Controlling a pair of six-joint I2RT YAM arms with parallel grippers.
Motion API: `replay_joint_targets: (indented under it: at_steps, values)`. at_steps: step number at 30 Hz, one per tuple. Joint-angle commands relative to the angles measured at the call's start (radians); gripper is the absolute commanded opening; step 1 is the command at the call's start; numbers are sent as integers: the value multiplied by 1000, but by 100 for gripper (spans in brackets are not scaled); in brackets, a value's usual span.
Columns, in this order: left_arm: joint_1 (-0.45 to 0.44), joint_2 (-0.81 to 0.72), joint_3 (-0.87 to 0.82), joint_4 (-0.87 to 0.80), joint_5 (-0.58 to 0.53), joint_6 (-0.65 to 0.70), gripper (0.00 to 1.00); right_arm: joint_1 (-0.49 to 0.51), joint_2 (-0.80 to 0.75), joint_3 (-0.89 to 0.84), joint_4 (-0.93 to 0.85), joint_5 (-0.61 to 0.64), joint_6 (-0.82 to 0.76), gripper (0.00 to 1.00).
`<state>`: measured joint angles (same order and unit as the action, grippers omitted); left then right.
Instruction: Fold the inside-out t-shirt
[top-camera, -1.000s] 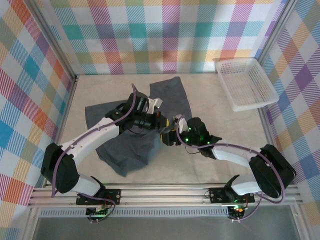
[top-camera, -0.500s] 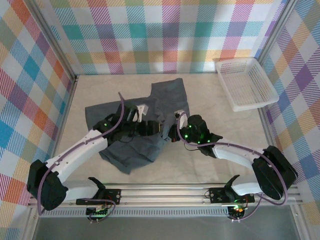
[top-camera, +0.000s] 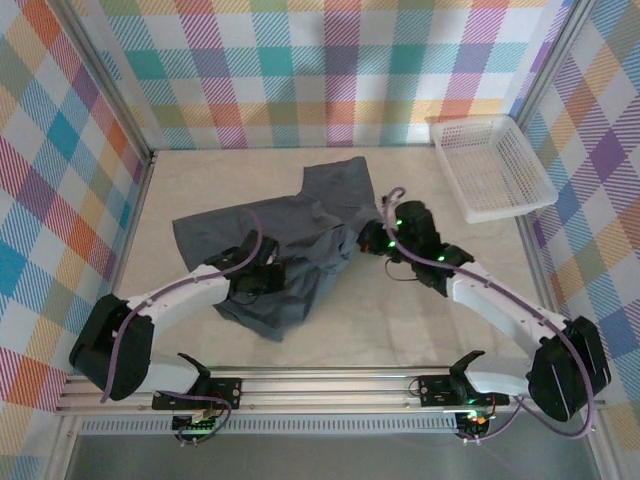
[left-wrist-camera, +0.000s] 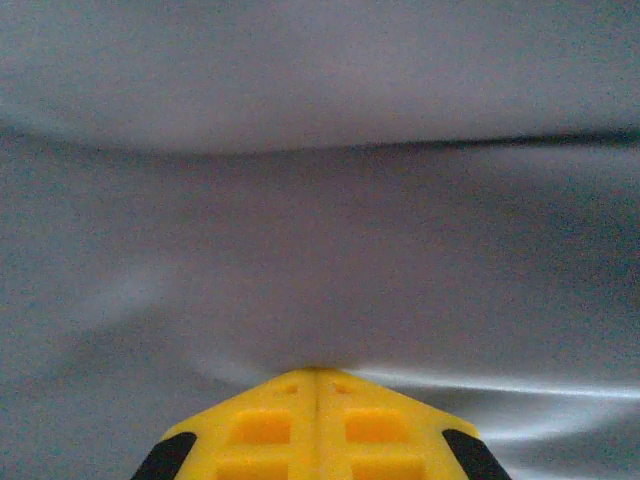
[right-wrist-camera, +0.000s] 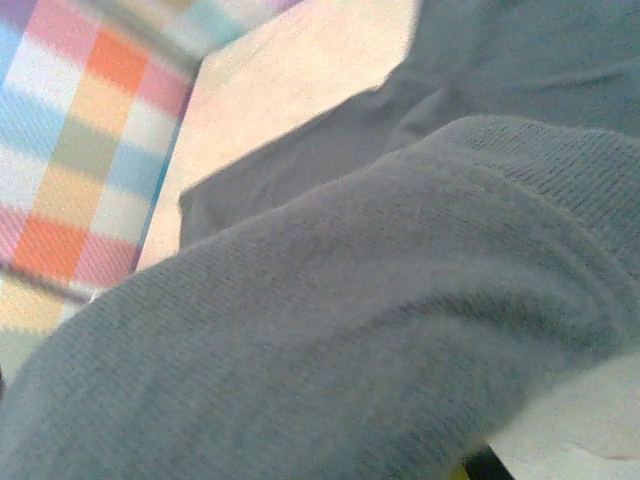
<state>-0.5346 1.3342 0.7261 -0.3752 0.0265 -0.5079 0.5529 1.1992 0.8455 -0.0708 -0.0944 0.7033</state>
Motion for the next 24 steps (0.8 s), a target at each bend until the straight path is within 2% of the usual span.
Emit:
replay_joint_targets:
  at_steps: [1,3,5,6,7,9,10,13,16,18,21,24]
  values:
    - [58,-96,-52,-88,-87,16,0,-71,-26,25,-127,-35,50,0]
    - [67,-129,-57,-117,-84,24,0,-73,-5,35,-123,-103,25,0]
    - [67,-172,-55,-89,7,58,0,-70,34,48,-96,-207,24,0]
    - [66,-199,-56,-31,122,74,9,-63,55,58,-85,-252,24,0]
    - [64,-217,-52,45,245,71,25,-53,73,69,-80,-276,17,0]
    - [33,-216,-23,195,395,-9,47,-34,91,80,-77,-275,14,0]
    - [1,-200,2,242,410,-54,53,-33,95,81,-72,-272,20,0]
    - [-83,-122,57,326,365,-163,65,-33,100,88,-68,-251,36,0]
    - [-130,-36,30,558,384,-280,74,-33,97,93,-60,-249,48,0]
    - [-157,26,44,644,399,-299,77,-33,96,95,-61,-248,52,0]
    - [-189,95,82,685,397,-294,78,-33,96,96,-70,-251,50,0]
    - [-193,134,83,720,364,-321,73,-33,99,99,-88,-257,42,0]
